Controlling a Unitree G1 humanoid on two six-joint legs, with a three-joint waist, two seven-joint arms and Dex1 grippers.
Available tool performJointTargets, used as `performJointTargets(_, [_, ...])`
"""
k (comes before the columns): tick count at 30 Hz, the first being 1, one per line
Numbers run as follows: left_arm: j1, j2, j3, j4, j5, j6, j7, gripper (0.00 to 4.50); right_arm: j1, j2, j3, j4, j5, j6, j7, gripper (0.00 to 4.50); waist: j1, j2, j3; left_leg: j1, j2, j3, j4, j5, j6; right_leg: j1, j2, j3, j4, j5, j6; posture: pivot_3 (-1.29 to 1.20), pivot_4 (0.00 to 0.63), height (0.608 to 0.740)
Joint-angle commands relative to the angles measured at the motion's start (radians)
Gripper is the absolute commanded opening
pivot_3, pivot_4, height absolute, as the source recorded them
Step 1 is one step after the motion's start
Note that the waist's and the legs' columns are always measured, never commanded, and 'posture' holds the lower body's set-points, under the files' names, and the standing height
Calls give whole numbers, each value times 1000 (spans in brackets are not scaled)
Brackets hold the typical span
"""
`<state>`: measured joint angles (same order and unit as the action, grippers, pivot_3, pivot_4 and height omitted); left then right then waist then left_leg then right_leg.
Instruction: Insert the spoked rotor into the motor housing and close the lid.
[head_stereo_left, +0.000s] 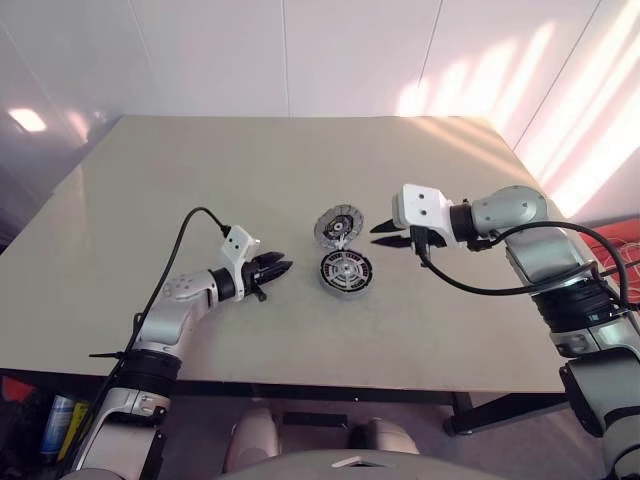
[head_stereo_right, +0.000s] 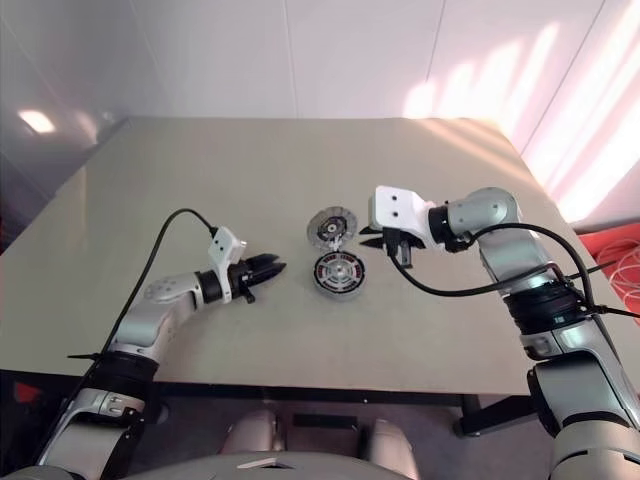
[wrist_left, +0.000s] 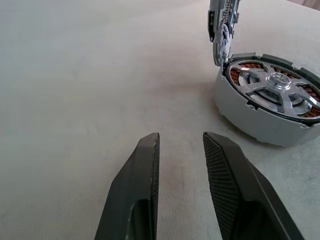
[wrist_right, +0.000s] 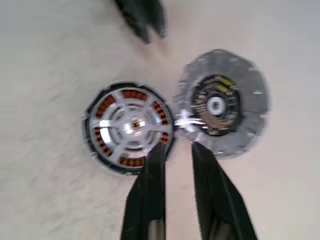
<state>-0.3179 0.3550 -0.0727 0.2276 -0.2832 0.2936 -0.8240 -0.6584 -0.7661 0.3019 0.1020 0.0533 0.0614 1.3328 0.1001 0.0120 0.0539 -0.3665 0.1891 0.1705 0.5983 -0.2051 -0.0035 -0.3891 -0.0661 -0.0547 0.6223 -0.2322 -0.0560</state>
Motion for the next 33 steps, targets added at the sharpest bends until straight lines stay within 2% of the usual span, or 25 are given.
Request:
performJointTargets(1, [-27,4,10,2,4,-31,-8,1487,-63,-21,44,31,-66,-118,59,2242,-1,0,0,0,0,0,0,0,0,0,0,0,0,0,0,0,0,740])
performJointTargets(4, [-29,2,10,7,6,-34,-8,1487,-84,-18,93,77,-119,-189,95,3237,-1,0,0,0,0,0,0,0,0,0,0,0,1,0,0,0,0,740])
performJointTargets(10, [-23,-10,6,-3,12,-32,6,1487,-158,34,168,156,-158,-305,184,3237,-4,0,0,0,0,0,1,0,0,-1,0,0,1,0,-1,0,0,740])
performJointTargets(17, [-13,-8,18,-6,15,-38,10,1487,-208,84,223,227,-193,-415,222,3237,-4,0,0,-2,0,0,1,0,0,-2,0,0,1,0,-1,0,0,740])
performJointTargets(24, [-11,-4,26,-5,12,-41,11,1487,-204,117,280,339,-260,-491,200,3237,-4,0,0,-2,0,0,1,0,0,-1,0,0,2,0,-1,0,0,740])
performJointTargets(33, [-11,-2,26,-13,12,-34,16,1487,-194,132,293,374,-291,-528,190,3237,-4,-1,0,-1,1,0,1,0,0,-1,0,0,2,0,-1,0,0,740])
